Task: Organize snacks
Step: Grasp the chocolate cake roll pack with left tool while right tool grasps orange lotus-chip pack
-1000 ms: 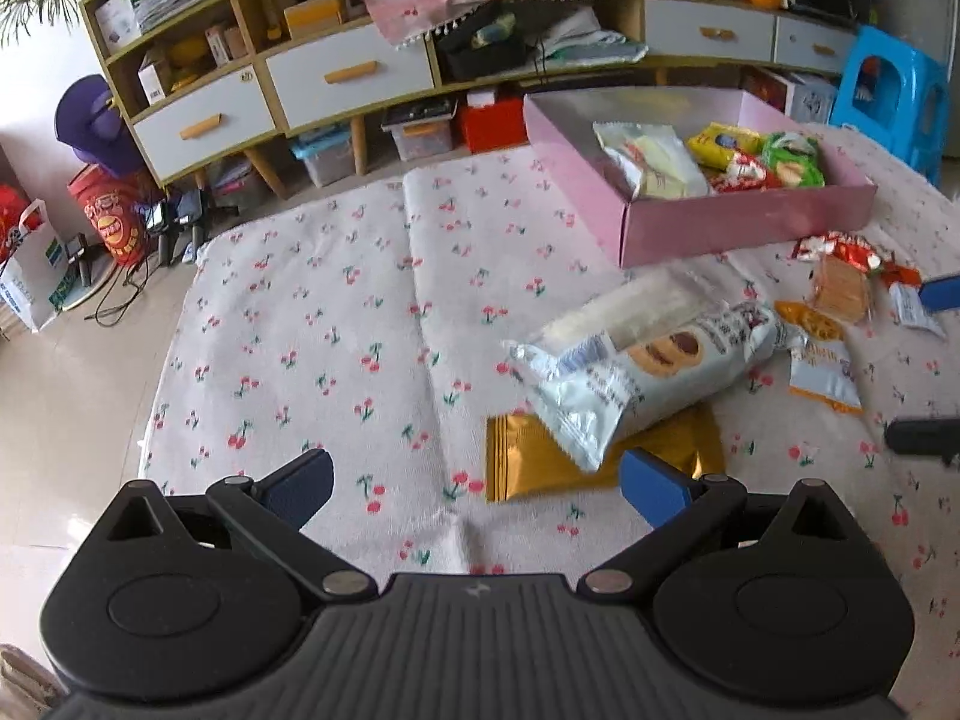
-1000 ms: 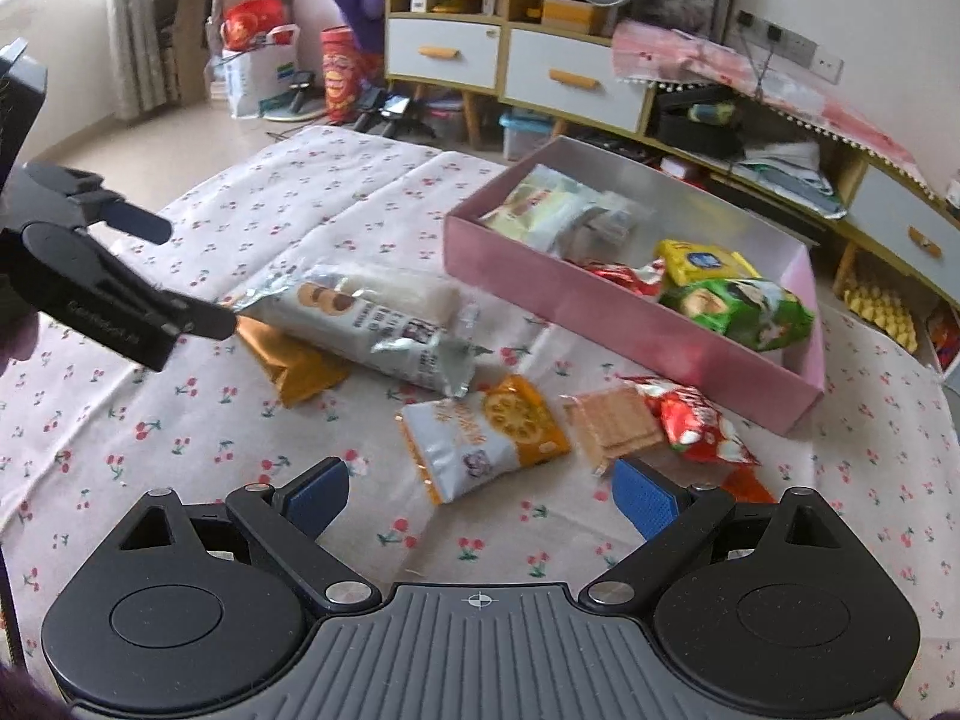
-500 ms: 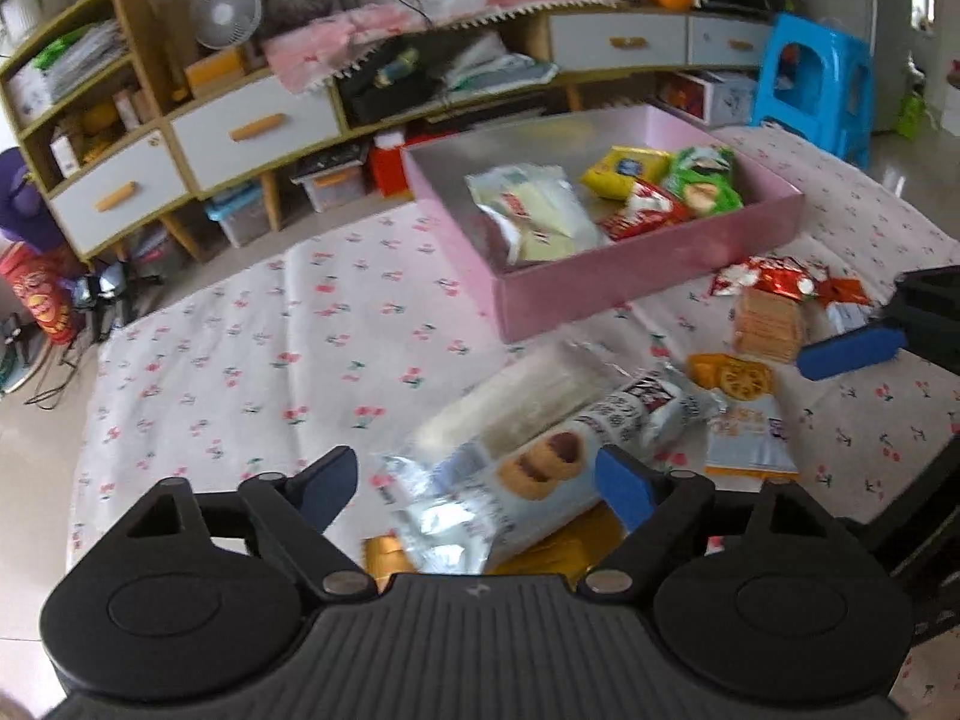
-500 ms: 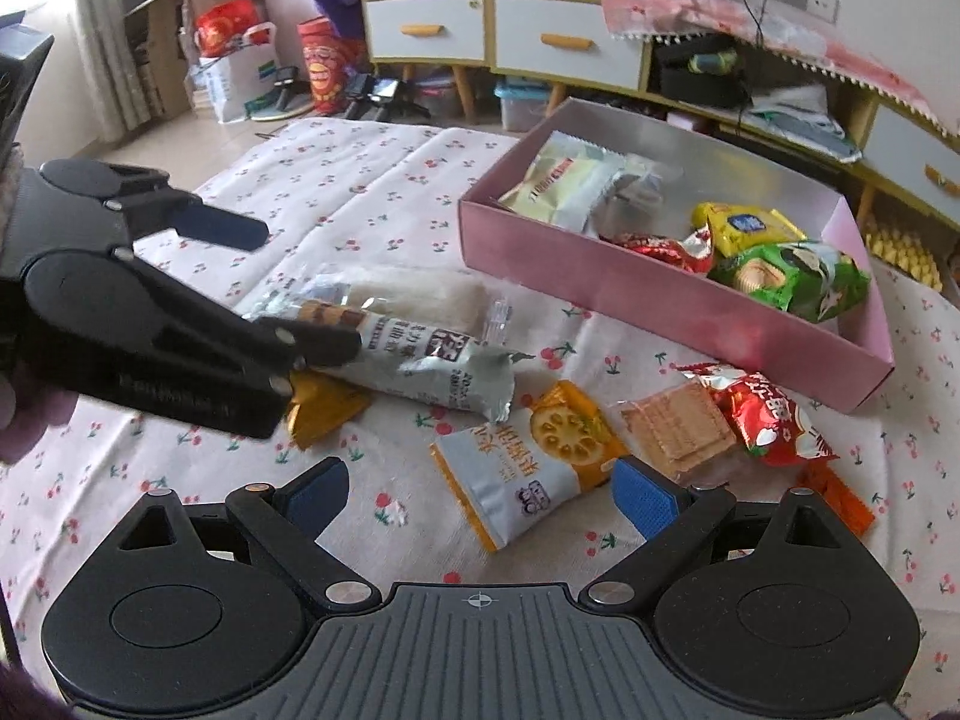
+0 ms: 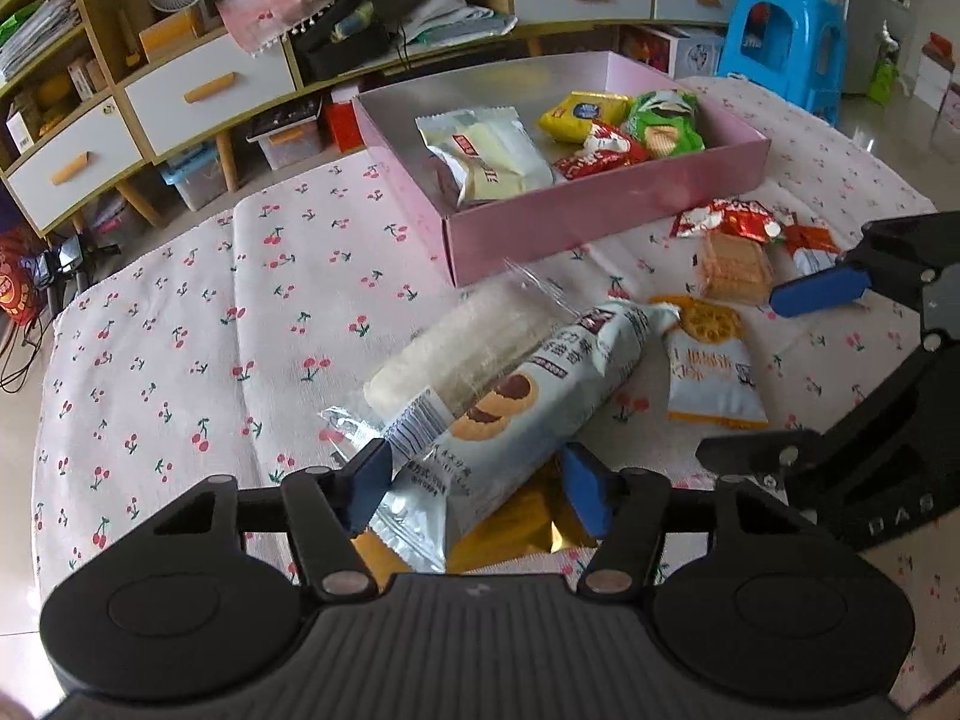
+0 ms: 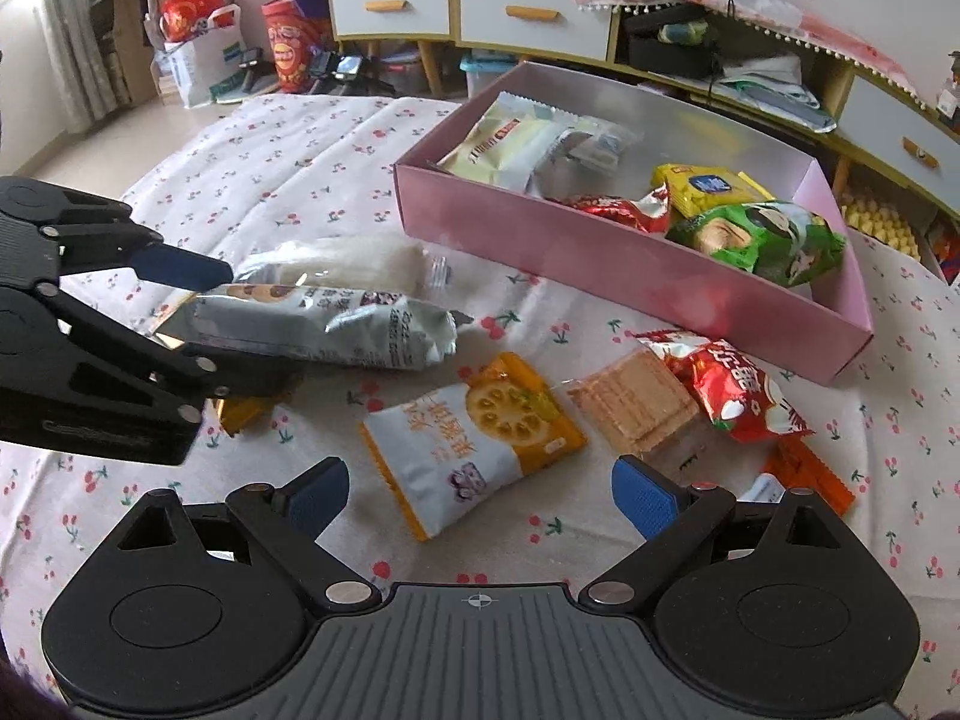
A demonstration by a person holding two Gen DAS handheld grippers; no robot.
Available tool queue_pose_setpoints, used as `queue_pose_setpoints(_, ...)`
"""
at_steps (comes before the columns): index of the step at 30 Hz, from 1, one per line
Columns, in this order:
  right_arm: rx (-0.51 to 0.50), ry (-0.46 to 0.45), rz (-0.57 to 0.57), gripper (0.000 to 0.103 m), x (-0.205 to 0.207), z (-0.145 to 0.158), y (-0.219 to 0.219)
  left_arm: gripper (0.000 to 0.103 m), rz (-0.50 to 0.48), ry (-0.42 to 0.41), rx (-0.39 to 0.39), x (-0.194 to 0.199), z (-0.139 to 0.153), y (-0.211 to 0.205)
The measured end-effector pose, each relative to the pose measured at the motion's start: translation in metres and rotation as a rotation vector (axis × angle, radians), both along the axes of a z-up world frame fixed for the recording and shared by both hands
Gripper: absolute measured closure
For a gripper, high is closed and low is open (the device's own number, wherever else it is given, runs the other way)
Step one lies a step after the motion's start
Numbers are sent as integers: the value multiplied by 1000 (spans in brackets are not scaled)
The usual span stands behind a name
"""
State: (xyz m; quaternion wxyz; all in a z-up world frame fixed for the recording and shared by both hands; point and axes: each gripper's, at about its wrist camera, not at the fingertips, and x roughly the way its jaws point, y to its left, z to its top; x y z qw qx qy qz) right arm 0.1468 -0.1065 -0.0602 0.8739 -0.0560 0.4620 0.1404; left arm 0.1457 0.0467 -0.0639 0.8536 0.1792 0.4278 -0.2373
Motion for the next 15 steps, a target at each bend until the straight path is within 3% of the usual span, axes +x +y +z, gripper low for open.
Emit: queue_pose_setpoints(15, -26, 13, -30, 7, -7, -3, -27, 47, -51, 73, -99, -23, 10, 4)
